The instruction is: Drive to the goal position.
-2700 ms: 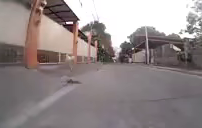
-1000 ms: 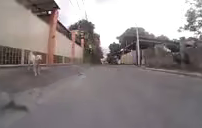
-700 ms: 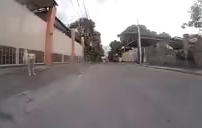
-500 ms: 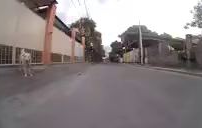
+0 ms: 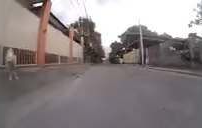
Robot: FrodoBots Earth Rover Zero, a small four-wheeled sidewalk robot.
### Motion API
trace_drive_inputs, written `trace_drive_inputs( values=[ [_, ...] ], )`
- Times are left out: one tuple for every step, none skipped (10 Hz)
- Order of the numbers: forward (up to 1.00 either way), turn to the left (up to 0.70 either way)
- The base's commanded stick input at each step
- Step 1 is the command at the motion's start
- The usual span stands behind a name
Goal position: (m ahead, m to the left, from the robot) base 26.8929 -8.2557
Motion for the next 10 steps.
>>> trace_drive_inputs(
  values=[
    [1.0, 0.0],
    [1.0, 0.0],
    [1.0, 0.0],
    [1.0, 0.0],
    [1.0, 0.0],
    [1.0, 0.0],
    [1.0, 0.0],
    [1.0, 0.0],
    [1.0, 0.0],
    [1.0, 0.0]
  ],
)
